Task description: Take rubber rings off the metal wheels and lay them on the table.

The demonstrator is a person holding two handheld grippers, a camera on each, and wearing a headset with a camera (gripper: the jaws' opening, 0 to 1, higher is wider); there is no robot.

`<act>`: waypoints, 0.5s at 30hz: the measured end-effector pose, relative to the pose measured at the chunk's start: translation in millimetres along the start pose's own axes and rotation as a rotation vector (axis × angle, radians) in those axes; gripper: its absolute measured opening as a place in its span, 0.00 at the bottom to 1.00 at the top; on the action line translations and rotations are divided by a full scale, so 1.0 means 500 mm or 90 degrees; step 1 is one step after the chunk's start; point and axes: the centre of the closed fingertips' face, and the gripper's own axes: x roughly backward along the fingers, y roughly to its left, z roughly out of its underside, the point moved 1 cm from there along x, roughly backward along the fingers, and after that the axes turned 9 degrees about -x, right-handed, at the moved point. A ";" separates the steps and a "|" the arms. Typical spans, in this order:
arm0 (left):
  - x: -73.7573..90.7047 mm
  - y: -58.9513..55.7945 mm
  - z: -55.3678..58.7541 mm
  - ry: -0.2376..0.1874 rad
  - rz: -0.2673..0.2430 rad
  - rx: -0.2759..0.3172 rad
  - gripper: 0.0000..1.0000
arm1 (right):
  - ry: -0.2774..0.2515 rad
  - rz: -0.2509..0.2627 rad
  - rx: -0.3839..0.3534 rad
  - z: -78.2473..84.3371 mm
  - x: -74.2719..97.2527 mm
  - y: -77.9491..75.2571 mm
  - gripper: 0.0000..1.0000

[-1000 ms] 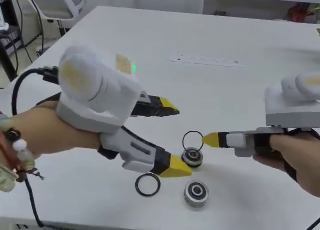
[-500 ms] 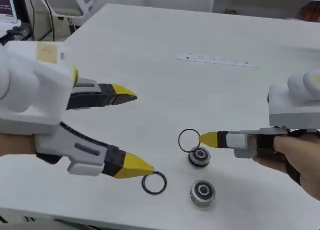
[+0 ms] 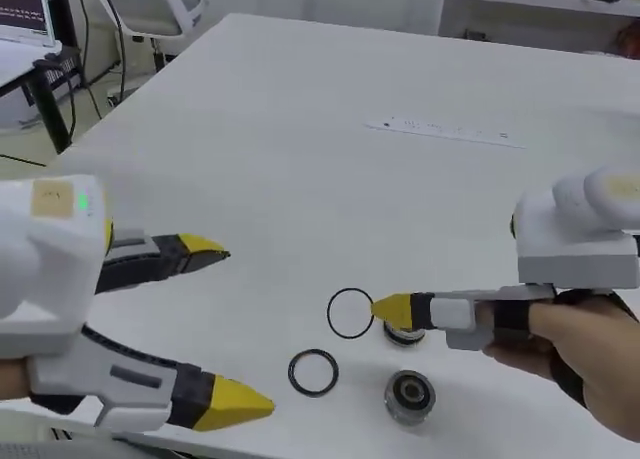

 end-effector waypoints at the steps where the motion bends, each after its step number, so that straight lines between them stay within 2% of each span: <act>1: -0.001 -0.003 0.002 0.001 0.000 0.002 0.85 | 0.005 0.001 0.002 0.004 -0.003 0.001 0.00; 5: 0.000 -0.002 0.003 -0.001 -0.007 0.015 0.84 | 0.026 -0.001 0.007 0.020 -0.016 0.003 0.00; 9: 0.000 0.000 0.016 0.015 -0.018 0.023 0.84 | 0.052 -0.003 0.015 0.041 -0.030 0.005 0.00; 12: -0.001 -0.004 0.020 0.022 -0.014 0.022 0.84 | 0.066 -0.004 0.022 0.054 -0.038 0.008 0.00; 15: -0.010 -0.019 0.023 0.033 0.004 0.020 0.85 | 0.078 -0.009 0.024 0.065 -0.047 0.008 0.00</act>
